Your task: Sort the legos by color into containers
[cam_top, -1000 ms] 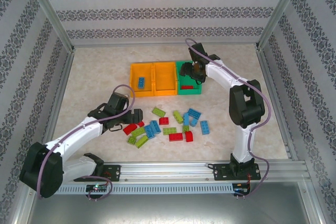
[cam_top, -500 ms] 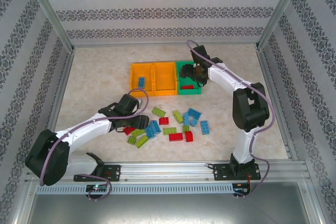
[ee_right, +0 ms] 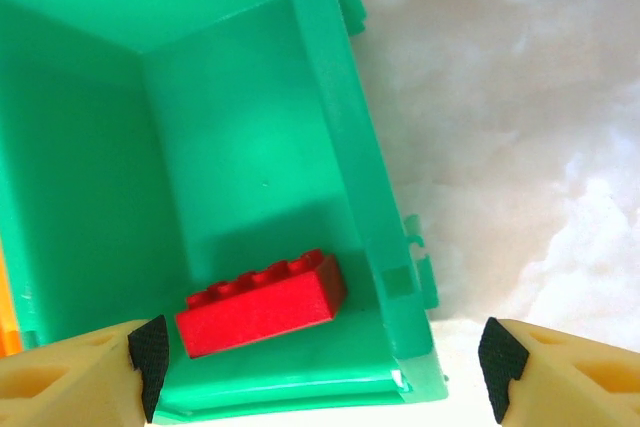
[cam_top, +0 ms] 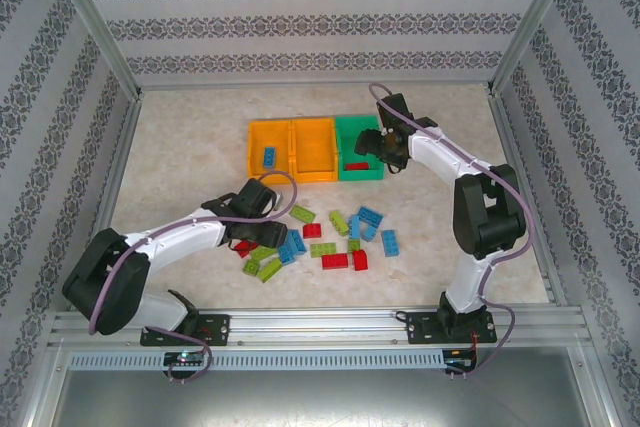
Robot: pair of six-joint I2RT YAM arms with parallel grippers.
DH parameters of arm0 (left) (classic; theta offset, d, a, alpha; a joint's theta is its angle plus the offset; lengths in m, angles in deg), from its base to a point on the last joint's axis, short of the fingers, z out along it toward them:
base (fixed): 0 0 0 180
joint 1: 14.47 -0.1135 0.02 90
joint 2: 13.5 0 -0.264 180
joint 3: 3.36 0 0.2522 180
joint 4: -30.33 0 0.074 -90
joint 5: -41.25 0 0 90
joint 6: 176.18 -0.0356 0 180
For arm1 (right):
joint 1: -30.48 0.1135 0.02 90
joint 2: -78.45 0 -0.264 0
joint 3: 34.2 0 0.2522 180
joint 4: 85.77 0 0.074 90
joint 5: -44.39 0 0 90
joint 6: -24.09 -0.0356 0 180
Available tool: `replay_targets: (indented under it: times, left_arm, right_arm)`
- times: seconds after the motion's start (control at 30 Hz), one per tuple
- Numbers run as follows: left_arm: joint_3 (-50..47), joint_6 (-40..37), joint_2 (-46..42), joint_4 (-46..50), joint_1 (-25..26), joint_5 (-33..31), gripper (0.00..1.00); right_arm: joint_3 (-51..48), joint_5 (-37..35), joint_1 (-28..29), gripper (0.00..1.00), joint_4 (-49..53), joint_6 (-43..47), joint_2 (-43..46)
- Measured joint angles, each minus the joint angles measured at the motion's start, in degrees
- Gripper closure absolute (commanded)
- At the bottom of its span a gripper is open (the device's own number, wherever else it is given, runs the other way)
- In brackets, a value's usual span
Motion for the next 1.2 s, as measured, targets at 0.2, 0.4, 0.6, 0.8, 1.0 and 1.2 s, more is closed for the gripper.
replay_targets:
  times: [0.2,0.4,0.6,0.8,1.0,1.2]
  left_arm:
    - [0.3,-0.2,1.0,0.0,0.0,-0.1,0.54]
    - [2.1,-0.1,3.3,0.0,0.0,-0.1,0.70]
    - [5.6,0.1,6.8,-0.2,0.0,-0.2,0.73]
    - [8.8,0.3,10.0,-0.2,0.0,-1.1,0.72]
    - [15.4,0.2,15.8,0.6,0.0,-2.1,0.71]
    - [18.0,0.0,18.1,1.6,0.0,-3.4,0.62]
  right_arm:
    - [-1.0,0.3,-0.9,0.16,-0.1,0.6,1.1]
    - [-2.2,0.9,-2.1,0.16,-0.7,0.8,2.6]
    - [-3.4,0.9,-2.5,0.16,-1.2,0.8,3.1]
    - [-4.2,1.1,-3.0,0.16,-1.4,0.8,3.9]
    - [-4.5,1.3,-3.2,0.16,-1.6,0.8,4.2]
    - [-5.2,1.5,-3.3,0.16,-1.8,0.8,4.9]
